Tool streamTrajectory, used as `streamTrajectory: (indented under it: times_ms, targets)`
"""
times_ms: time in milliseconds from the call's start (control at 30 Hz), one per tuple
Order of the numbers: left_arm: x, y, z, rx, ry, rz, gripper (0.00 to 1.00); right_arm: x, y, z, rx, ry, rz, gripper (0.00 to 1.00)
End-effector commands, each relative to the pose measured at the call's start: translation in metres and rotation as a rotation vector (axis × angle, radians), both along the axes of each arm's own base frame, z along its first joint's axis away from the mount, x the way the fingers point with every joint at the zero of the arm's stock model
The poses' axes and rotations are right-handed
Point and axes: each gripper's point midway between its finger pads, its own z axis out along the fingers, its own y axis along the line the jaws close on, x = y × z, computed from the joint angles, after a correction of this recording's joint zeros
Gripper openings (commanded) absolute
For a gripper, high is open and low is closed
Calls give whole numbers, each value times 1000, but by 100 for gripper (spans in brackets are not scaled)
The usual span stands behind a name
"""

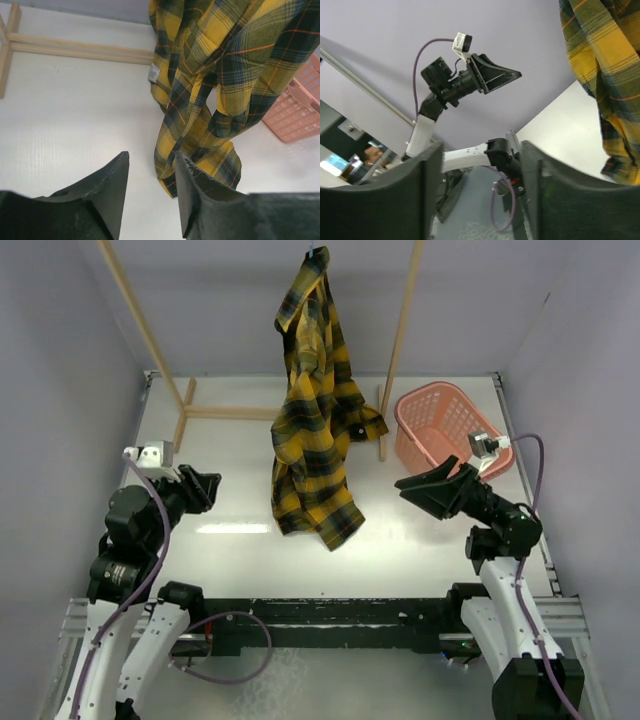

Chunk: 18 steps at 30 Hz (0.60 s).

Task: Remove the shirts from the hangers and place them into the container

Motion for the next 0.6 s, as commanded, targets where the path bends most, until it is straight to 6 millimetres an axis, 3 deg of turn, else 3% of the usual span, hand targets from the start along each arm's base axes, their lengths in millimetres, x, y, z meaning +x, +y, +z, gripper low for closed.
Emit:
streamTrajectory:
  times_ms: [0,67,100,167,233,267,333,400,467,567]
  targets:
    - [-6,2,27,-44,-140,6,49,6,-1,6,6,-36,-14,45]
    - [-7,-1,27,5,-159,-27,46,13,0,5,-20,-33,-25,4]
    - [-8,-4,26,43,-161,-63,43,20,0,2,-49,-8,-32,0]
    - [-8,-14,24,94,-153,-140,35,37,-1,-4,-109,30,-73,0]
    - [0,-19,19,102,-133,-164,19,59,-6,-8,-201,42,-175,0]
    - [6,-21,16,93,-115,-166,12,73,-13,3,-252,49,-271,0]
    - [17,-28,11,78,-74,-187,2,96,-29,3,-407,82,-438,0]
    - [26,-36,8,68,-47,-224,0,110,-41,15,-501,100,-520,1]
    - [29,-40,3,76,-16,-251,0,121,-45,37,-520,74,-550,19]
    - [29,-37,-1,96,-2,-240,0,142,-47,71,-503,17,-586,27]
